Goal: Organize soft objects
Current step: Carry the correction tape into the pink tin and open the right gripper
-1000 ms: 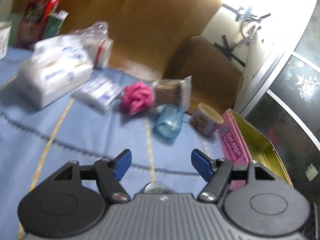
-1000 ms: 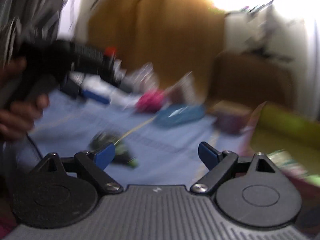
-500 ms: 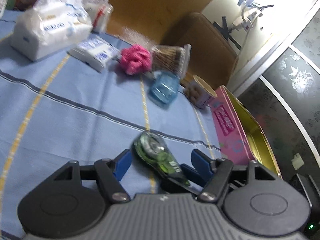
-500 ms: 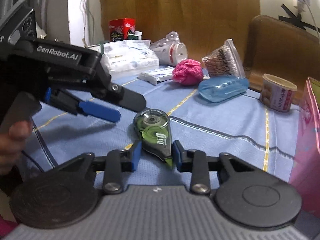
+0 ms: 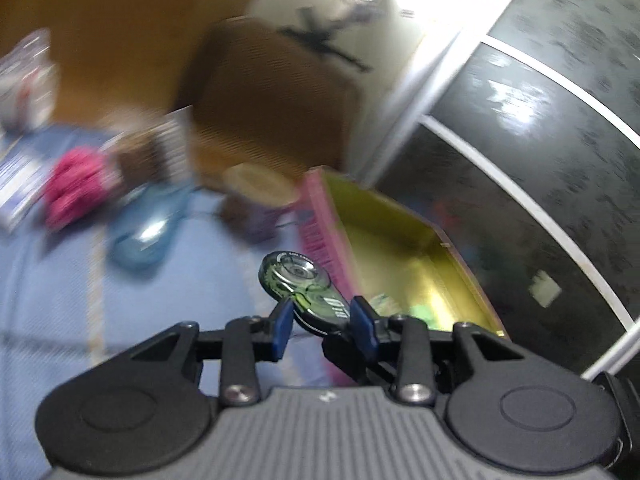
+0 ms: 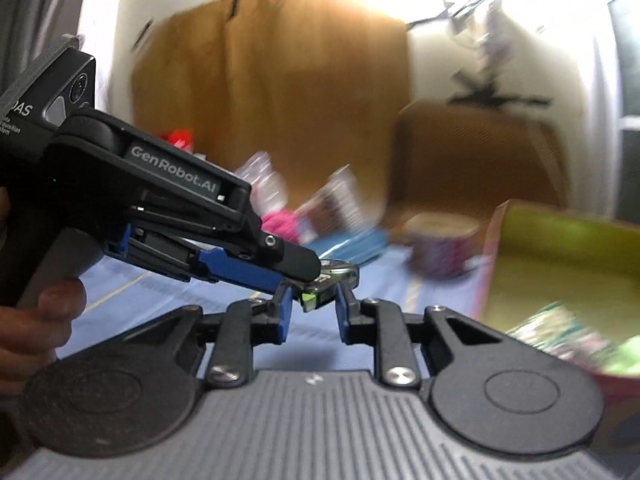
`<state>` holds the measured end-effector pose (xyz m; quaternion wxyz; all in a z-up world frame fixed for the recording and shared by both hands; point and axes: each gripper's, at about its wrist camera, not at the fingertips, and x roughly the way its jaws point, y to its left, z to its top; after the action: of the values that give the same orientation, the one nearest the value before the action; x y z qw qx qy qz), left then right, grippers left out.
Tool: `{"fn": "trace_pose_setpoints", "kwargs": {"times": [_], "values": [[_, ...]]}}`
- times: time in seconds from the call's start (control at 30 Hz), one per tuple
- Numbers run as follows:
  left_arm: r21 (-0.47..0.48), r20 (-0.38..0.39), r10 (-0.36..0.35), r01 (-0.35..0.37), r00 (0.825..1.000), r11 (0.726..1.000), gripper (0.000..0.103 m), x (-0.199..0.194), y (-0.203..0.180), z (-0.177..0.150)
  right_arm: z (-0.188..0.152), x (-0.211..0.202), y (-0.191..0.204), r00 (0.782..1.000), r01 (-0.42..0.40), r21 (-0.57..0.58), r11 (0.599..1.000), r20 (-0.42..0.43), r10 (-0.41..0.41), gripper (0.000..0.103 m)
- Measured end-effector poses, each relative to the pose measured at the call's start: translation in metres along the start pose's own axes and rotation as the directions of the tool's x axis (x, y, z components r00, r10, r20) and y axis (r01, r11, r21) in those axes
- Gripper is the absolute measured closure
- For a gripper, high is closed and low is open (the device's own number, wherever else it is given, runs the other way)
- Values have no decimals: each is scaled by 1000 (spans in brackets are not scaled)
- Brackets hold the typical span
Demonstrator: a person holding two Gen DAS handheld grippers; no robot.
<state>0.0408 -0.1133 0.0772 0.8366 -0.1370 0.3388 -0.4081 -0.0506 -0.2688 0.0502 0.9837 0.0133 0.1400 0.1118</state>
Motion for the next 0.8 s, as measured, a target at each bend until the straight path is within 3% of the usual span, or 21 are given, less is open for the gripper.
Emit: {"fn": "trace_pose_setpoints", "kwargs": {"times": [0.2,0.47,0.53,0.6,0.8], "values": [[119,-51,-56,62,997,991,68,55,-53,13,6,-24,-46,982,166,60,984,83,-170,77],[133,-131,-43,60,990,989,67,121,-72,10,-7,-11,-93,950,308,123,943,5,-311,77],[138,-127,-31,49,991,989,65,122,-71,9,-10,-9,-98,934,353,137,925,-5,-356,74],[138,-109,-35,50,993,989,64,115,-68,10,-11,-10,-103,935,350,159,923,-5,-354,67],[104,7,43,-43,999,994,60,65,-25,9,-6,-14,-88,942,321,143,936,50,-331,67]]}}
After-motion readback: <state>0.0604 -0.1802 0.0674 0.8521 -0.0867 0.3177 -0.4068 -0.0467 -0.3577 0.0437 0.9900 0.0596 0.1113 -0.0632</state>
